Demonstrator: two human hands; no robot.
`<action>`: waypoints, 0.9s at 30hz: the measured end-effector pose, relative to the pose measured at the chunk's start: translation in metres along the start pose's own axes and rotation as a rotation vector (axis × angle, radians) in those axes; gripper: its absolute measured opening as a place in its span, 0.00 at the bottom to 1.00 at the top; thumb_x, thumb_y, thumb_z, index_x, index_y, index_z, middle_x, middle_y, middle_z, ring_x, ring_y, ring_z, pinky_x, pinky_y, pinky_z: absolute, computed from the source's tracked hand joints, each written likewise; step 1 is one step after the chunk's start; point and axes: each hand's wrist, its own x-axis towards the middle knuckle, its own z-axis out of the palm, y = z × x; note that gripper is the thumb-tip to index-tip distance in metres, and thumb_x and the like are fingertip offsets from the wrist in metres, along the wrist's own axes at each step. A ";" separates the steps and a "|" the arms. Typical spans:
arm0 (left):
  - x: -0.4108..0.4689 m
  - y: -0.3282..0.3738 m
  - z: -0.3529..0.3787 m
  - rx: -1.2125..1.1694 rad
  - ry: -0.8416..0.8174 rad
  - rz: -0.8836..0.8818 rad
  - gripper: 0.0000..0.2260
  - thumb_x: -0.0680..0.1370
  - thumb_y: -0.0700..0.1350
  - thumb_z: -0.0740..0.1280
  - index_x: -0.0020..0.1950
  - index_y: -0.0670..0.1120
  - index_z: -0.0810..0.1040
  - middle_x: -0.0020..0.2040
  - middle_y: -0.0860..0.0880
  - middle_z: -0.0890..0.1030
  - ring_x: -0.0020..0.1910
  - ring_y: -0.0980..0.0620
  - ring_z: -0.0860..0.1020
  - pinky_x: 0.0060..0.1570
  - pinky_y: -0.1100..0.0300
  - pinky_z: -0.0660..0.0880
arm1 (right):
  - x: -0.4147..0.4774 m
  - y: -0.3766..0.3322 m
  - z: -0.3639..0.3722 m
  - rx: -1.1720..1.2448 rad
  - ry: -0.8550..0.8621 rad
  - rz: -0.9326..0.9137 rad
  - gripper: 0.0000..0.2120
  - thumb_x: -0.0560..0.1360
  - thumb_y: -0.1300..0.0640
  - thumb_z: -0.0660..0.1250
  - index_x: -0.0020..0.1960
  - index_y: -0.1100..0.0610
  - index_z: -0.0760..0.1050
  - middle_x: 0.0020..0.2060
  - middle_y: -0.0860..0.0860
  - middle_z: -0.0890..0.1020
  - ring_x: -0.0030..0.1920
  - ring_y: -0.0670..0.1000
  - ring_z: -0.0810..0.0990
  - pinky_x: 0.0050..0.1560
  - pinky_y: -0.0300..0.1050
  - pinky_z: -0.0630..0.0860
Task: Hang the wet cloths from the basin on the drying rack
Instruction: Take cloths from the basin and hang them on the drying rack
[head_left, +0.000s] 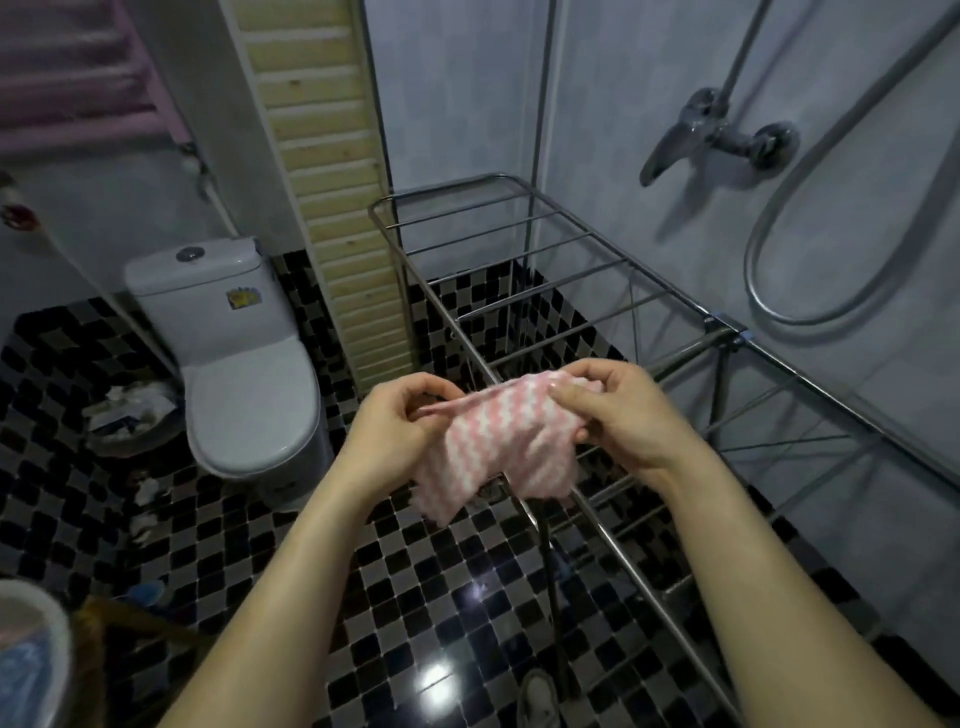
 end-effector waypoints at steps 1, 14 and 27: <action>-0.004 0.001 -0.001 0.001 0.030 0.008 0.08 0.77 0.41 0.69 0.45 0.54 0.83 0.44 0.55 0.84 0.46 0.58 0.81 0.46 0.59 0.78 | -0.006 -0.003 -0.004 -0.043 0.023 -0.021 0.00 0.73 0.60 0.71 0.44 0.56 0.81 0.41 0.54 0.82 0.38 0.50 0.79 0.30 0.38 0.75; -0.015 0.044 0.070 -0.298 -0.284 0.017 0.07 0.79 0.40 0.66 0.49 0.41 0.83 0.38 0.49 0.83 0.36 0.56 0.80 0.36 0.64 0.76 | -0.062 -0.018 -0.115 -0.038 0.238 -0.088 0.08 0.76 0.70 0.64 0.44 0.60 0.76 0.43 0.56 0.80 0.39 0.46 0.82 0.41 0.46 0.84; 0.019 0.007 0.186 -0.142 -0.133 -0.214 0.06 0.79 0.43 0.66 0.47 0.43 0.82 0.37 0.50 0.81 0.34 0.56 0.78 0.33 0.65 0.76 | -0.001 0.060 -0.196 -0.447 0.368 0.013 0.01 0.75 0.58 0.70 0.46 0.55 0.79 0.42 0.53 0.82 0.40 0.52 0.82 0.45 0.53 0.83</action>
